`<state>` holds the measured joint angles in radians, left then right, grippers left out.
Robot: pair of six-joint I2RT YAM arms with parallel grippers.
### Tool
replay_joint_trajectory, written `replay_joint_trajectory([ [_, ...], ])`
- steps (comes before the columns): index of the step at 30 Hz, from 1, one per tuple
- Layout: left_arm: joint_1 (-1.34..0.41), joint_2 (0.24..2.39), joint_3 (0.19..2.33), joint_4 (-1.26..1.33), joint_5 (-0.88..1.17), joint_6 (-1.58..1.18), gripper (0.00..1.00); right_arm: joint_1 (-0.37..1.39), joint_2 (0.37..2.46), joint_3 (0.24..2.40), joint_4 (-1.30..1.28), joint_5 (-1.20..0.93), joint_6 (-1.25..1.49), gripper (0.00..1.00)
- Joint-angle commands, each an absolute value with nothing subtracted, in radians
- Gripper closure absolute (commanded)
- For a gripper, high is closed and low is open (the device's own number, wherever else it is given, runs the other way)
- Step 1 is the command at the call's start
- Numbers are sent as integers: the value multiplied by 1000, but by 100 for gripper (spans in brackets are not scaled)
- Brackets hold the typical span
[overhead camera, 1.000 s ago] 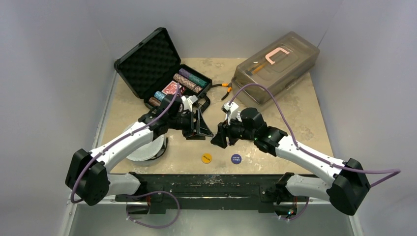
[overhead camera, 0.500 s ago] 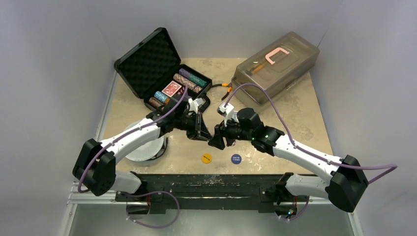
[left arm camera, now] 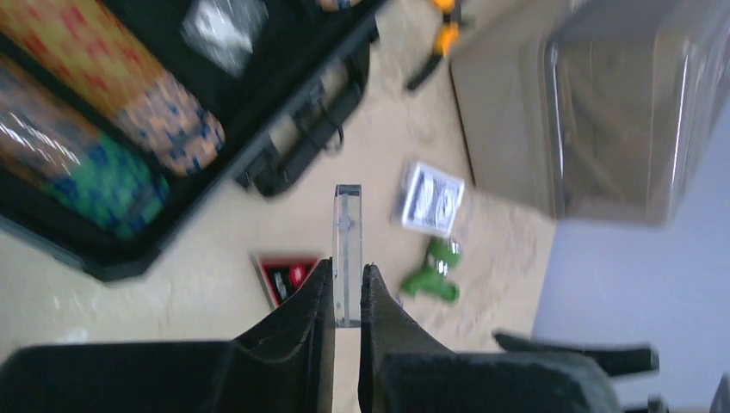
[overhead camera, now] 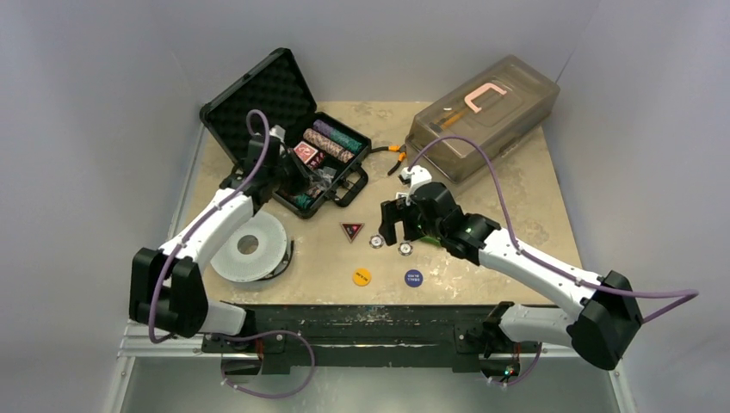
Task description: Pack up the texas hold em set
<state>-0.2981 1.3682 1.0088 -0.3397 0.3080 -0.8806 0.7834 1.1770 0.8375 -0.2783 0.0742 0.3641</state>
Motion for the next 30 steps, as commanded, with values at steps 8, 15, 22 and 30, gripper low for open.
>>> replay_joint_trajectory([
  [8, -199, 1776, 1213, 234, -95, -1067, 100, 665, 1252, 901, -315, 74, 404, 1],
  [15, -177, 1956, 1296, 363, -201, -1092, 100, 634, 1354, 972, -330, 72, 362, 1],
  [22, -157, 2034, 1321, 359, -193, -1153, 100, 631, 1407, 1015, -327, 58, 346, 1],
  [30, -153, 2024, 1312, 273, -211, -1208, 100, 623, 1432, 1043, -321, 58, 336, 1],
])
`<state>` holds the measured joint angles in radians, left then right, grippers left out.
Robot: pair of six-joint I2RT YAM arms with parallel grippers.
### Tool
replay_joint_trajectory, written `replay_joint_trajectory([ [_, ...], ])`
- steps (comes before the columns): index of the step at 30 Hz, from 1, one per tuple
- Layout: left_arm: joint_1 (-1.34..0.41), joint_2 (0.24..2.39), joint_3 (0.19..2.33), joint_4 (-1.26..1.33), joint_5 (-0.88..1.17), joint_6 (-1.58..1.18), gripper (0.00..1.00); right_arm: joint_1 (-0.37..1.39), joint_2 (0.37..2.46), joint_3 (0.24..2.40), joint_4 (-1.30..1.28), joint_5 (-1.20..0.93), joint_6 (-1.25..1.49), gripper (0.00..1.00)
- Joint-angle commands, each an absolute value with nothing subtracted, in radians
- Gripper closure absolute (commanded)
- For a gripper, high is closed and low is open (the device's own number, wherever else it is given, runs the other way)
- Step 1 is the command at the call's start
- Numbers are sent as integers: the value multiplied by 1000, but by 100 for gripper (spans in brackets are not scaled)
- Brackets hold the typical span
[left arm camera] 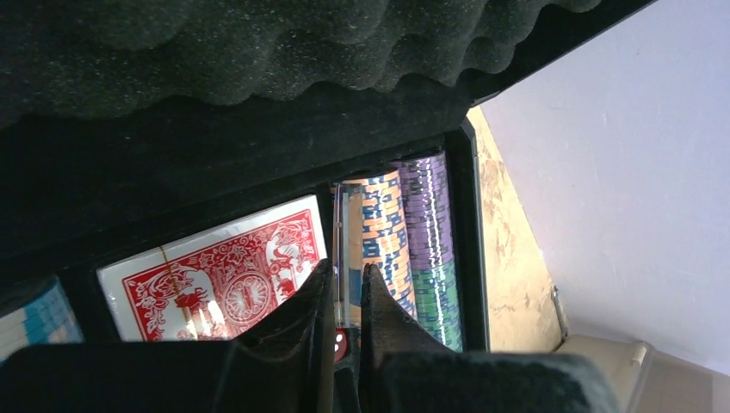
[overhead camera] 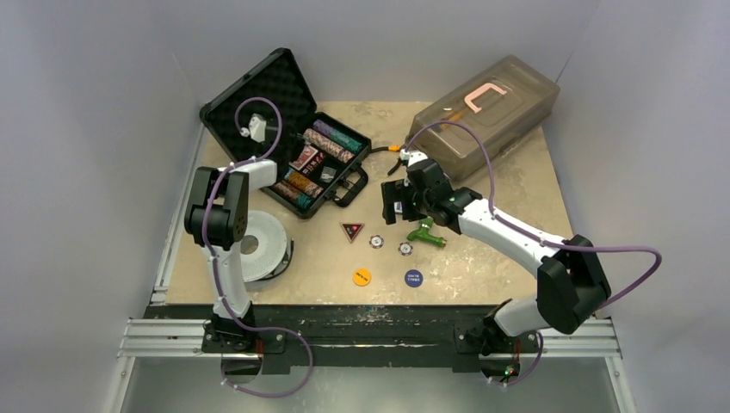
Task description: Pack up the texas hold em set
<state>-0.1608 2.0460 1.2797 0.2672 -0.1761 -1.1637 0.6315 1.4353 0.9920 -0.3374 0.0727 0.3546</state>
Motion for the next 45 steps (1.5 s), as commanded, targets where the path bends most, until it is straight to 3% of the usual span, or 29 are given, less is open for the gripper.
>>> replay_joint_trajectory([
  [1, -151, 2029, 1317, 260, -204, -1212, 100, 622, 1438, 1047, -318, 53, 334, 1],
  [9, -147, 1954, 1305, 109, -179, -1185, 50, 617, 1584, 1254, -534, 124, 281, 1],
  [16, -133, 1812, 1347, -198, -93, -1095, 32, 610, 1691, 1324, -550, 176, 288, 1],
  [19, -145, 1742, 1349, -295, 8, -1053, 7, 587, 1721, 1290, -478, 209, 247, 1],
  [31, -327, 1261, 1020, -290, 325, -868, 3, 515, 1618, 960, -162, 257, 545, 1],
  [38, -371, 966, 901, -379, 343, -793, 1, 529, 1666, 902, 53, 130, 486, 1],
  [45, -371, 822, 911, -522, 274, -706, 1, 694, 1699, 954, 108, 24, 340, 1],
])
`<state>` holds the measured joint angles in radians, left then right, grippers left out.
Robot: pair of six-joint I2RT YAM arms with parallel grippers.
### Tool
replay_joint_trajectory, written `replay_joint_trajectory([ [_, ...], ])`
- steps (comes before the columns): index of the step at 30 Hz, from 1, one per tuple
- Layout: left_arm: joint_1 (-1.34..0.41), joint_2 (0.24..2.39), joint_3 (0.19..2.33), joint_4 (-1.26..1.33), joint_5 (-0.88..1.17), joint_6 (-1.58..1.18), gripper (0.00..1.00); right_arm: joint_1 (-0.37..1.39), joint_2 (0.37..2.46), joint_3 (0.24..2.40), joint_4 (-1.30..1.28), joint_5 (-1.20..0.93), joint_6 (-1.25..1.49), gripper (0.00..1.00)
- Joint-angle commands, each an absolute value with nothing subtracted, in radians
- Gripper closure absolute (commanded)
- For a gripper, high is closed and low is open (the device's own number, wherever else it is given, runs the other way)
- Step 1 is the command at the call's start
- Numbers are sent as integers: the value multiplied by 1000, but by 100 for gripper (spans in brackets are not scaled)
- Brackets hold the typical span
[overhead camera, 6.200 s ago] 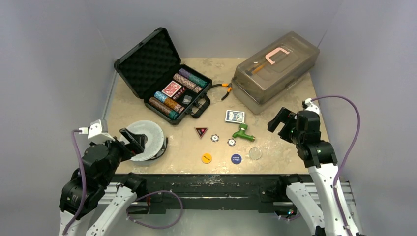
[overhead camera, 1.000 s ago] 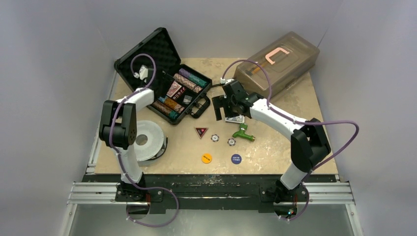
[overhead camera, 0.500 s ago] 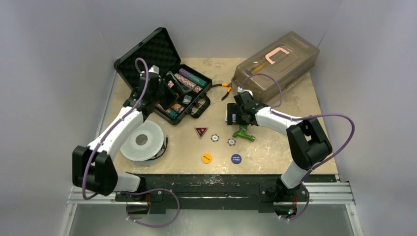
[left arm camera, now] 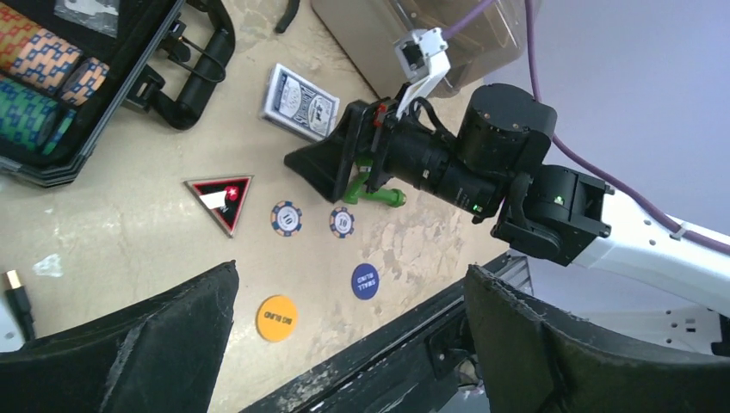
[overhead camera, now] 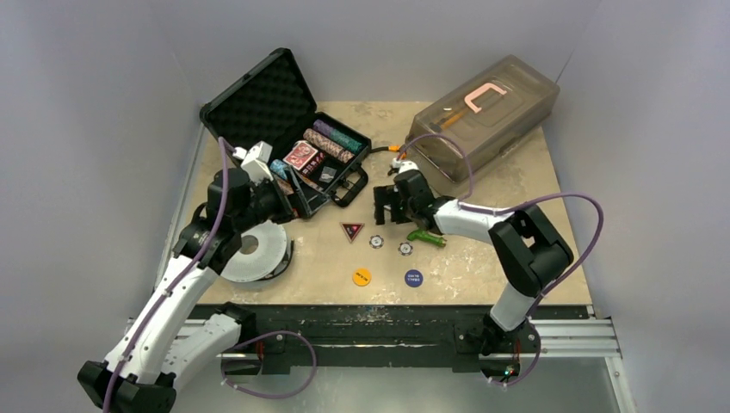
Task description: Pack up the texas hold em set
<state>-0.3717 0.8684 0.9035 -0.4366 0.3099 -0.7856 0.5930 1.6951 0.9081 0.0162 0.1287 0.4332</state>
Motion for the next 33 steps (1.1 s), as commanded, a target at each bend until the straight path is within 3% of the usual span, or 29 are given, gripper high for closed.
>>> replay_joint_trajectory([
  [1, -371, 810, 911, -532, 265, -701, 1, 719, 1694, 979, 72, 29, 345, 1],
  [9, -370, 793, 921, -586, 239, -669, 0, 726, 1744, 1205, -328, 227, 227, 1],
  [21, -371, 800, 899, -566, 314, -675, 0, 609, 2031, 1486, -472, -38, 15, 1],
  [26, -371, 801, 901, -563, 317, -677, 0, 610, 2087, 1513, -485, 56, 63, 1],
  [27, -371, 800, 900, -562, 319, -679, 0, 610, 2092, 1518, -486, 93, 85, 3],
  [30, -371, 800, 902, -560, 319, -676, 0, 617, 2109, 1531, -510, 153, 145, 20],
  [33, -371, 797, 908, -565, 319, -671, 0, 639, 2087, 1500, -511, 225, 202, 29],
])
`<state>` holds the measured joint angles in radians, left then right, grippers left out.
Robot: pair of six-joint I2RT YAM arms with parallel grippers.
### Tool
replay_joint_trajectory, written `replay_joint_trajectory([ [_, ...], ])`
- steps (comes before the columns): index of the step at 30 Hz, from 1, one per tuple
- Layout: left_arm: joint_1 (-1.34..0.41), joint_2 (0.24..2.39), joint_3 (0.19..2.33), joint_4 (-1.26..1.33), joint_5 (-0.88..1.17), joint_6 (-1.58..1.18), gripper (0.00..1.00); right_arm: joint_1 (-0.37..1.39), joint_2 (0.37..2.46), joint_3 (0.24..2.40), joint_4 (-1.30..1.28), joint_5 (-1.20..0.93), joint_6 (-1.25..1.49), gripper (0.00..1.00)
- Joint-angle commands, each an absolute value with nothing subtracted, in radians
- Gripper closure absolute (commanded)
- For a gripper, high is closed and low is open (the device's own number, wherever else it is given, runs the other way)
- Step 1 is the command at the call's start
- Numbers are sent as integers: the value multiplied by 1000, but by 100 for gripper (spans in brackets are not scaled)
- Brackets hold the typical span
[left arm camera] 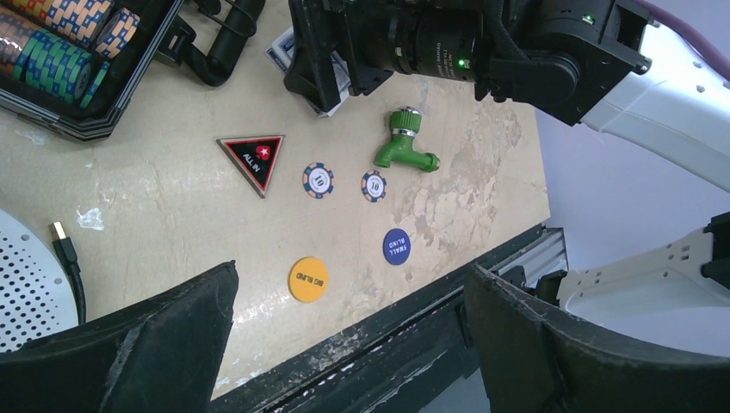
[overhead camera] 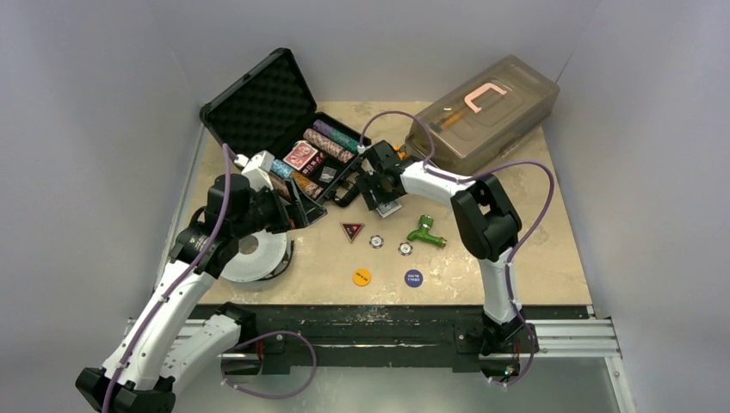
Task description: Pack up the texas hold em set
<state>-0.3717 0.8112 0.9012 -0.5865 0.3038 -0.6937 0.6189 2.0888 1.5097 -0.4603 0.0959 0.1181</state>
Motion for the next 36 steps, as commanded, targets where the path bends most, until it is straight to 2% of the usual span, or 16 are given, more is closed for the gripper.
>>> replay_joint_trajectory([
  [1, -371, 797, 908, -568, 319, -669, 0, 644, 2070, 1484, -503, 248, 227, 36],
  [4, -371, 788, 909, -570, 317, -669, 0, 649, 2021, 1446, -490, 273, 331, 63],
  [7, -371, 781, 911, -572, 313, -665, 0, 648, 1972, 1449, -515, 301, 456, 67],
  [9, -371, 777, 916, -581, 303, -658, 0, 649, 1934, 1455, -526, 305, 537, 76],
  [14, -371, 765, 927, -616, 266, -636, 0, 655, 1851, 1476, -469, 240, 727, 74],
  [19, -370, 727, 940, -633, 241, -627, 0, 678, 1858, 1535, -353, 244, 943, 76],
  [25, -370, 687, 986, -681, 202, -600, 0, 713, 2029, 1752, -401, 309, 1202, 89],
  [31, -371, 647, 1012, -731, 178, -572, 0, 790, 2190, 2009, -518, 542, 1303, 87],
  [36, -371, 609, 1023, -767, 152, -550, 0, 803, 2329, 2180, -560, 554, 1316, 85],
])
